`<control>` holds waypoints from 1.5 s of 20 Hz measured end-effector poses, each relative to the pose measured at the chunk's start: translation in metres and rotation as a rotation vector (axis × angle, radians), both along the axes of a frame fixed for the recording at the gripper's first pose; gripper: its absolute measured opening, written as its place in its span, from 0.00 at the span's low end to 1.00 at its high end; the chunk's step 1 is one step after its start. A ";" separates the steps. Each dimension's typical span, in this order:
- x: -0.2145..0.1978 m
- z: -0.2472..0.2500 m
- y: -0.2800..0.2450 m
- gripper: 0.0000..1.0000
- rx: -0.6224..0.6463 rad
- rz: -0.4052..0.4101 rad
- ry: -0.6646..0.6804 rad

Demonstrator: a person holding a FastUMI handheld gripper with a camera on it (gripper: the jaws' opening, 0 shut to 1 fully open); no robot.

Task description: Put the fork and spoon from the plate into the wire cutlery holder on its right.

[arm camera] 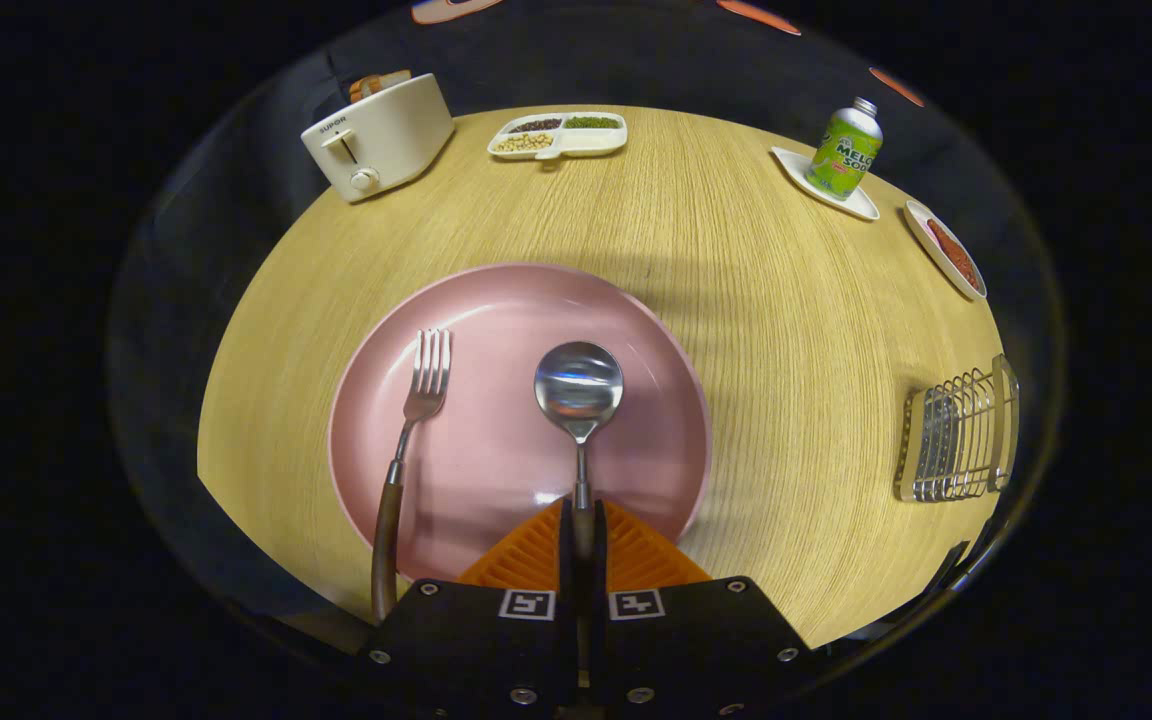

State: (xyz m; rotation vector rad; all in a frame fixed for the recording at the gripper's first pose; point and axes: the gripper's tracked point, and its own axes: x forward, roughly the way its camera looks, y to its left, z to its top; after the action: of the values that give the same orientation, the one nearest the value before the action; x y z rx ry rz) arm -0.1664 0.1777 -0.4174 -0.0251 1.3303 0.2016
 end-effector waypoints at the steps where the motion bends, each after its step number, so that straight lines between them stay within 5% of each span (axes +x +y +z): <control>1: 0.004 0.005 -0.001 0.05 0.012 -0.005 -0.022; 9: 0.028 0.057 -0.050 0.05 0.040 -0.101 -0.162; 20: 0.027 0.092 -0.221 0.05 -0.166 -0.353 -0.253; 30: 0.006 0.091 -0.274 0.05 -0.253 -0.261 -0.083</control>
State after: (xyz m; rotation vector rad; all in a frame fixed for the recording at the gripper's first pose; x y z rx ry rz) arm -0.1609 -0.0961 -0.3264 -0.0718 1.2552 -0.1875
